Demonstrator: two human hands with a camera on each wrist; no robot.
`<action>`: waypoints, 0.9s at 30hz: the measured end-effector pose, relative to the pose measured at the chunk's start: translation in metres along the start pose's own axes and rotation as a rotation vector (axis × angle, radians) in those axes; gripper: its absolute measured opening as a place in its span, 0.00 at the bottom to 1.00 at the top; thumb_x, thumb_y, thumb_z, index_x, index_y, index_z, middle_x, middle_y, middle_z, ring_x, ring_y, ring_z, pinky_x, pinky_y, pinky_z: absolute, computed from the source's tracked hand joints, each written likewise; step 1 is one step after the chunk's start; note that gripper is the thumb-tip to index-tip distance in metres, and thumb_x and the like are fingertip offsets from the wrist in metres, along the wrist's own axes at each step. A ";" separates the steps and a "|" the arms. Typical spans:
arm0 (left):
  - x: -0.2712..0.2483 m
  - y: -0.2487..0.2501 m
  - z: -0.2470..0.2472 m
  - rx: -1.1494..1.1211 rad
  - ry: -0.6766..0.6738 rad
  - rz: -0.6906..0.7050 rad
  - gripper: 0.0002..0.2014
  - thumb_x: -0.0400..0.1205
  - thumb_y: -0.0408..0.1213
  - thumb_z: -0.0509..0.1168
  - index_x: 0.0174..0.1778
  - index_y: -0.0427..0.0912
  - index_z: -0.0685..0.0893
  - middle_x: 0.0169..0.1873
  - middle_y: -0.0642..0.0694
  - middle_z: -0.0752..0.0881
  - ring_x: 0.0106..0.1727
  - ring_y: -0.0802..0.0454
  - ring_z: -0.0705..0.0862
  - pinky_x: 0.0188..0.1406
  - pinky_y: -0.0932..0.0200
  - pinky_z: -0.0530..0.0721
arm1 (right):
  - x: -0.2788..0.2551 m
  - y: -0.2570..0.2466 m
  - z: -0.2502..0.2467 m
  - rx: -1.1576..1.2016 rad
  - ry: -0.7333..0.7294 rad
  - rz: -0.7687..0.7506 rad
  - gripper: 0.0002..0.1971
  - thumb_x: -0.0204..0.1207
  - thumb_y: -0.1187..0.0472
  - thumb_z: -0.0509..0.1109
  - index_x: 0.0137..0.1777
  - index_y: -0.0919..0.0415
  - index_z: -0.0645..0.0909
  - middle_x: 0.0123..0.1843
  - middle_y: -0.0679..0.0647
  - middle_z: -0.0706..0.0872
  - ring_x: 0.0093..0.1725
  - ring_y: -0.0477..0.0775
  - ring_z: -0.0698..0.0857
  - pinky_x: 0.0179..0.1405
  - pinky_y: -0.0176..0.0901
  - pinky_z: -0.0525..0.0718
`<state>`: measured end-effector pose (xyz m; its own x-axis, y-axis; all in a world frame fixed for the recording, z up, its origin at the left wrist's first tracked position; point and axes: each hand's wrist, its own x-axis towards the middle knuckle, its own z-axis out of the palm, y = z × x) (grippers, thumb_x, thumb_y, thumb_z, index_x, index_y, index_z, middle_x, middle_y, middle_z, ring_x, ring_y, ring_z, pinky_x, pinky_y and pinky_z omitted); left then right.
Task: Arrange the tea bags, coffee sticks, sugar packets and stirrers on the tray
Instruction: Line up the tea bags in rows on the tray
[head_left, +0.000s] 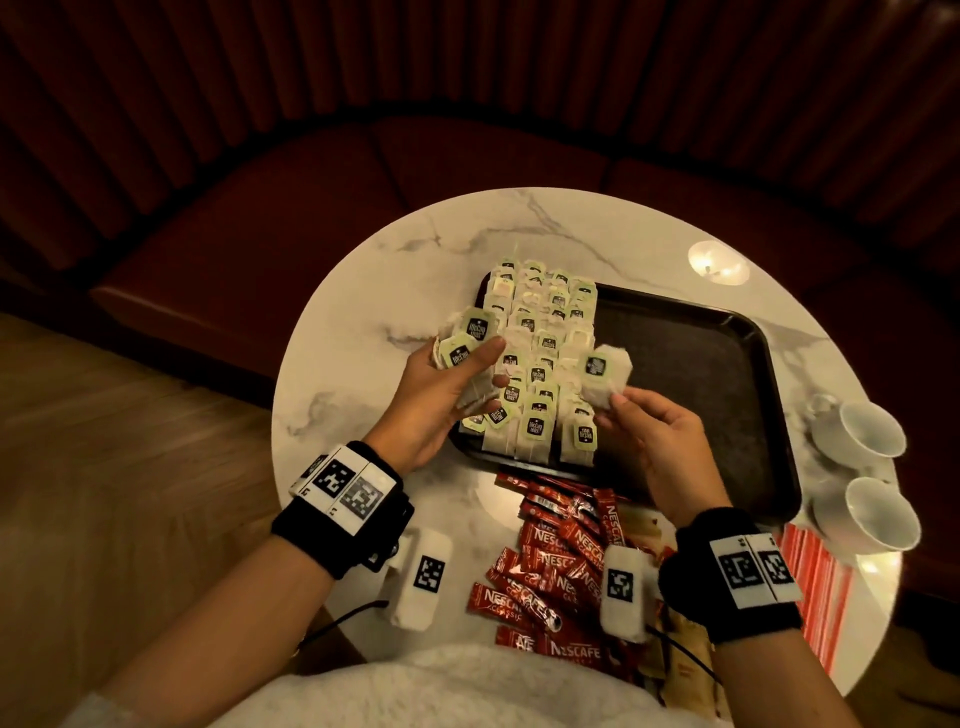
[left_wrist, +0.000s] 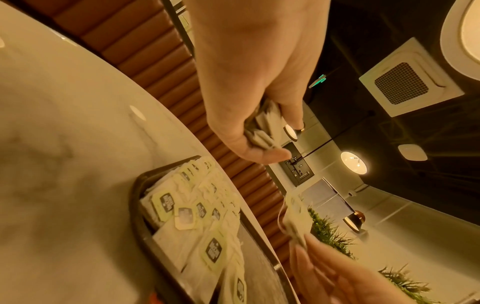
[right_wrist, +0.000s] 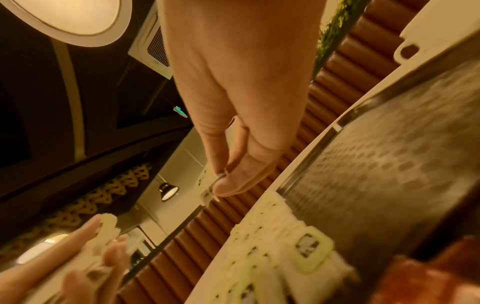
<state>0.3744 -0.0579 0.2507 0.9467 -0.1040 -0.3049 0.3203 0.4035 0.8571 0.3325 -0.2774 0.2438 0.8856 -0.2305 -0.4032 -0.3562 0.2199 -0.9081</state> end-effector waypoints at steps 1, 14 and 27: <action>0.000 -0.002 -0.002 -0.003 0.005 -0.010 0.14 0.79 0.36 0.72 0.59 0.38 0.82 0.41 0.45 0.90 0.39 0.51 0.90 0.28 0.59 0.89 | 0.001 0.004 -0.006 -0.072 0.053 0.022 0.07 0.81 0.65 0.70 0.55 0.61 0.87 0.53 0.60 0.92 0.48 0.52 0.90 0.41 0.37 0.89; -0.004 -0.012 -0.011 0.018 0.023 -0.051 0.22 0.74 0.40 0.74 0.61 0.36 0.83 0.43 0.46 0.92 0.41 0.50 0.91 0.30 0.58 0.89 | 0.015 0.050 -0.014 -0.913 0.149 0.088 0.07 0.74 0.46 0.76 0.47 0.44 0.83 0.51 0.46 0.89 0.58 0.52 0.85 0.68 0.60 0.79; -0.006 -0.006 -0.006 -0.167 -0.021 -0.173 0.10 0.83 0.41 0.66 0.55 0.40 0.84 0.45 0.41 0.90 0.41 0.44 0.91 0.31 0.54 0.90 | 0.006 0.031 -0.005 -0.924 0.112 -0.091 0.10 0.80 0.49 0.71 0.58 0.48 0.85 0.47 0.40 0.84 0.57 0.46 0.82 0.70 0.54 0.73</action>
<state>0.3665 -0.0540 0.2448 0.8792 -0.2029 -0.4310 0.4695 0.5227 0.7116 0.3251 -0.2765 0.2124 0.9049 -0.3104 -0.2911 -0.4252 -0.6334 -0.6466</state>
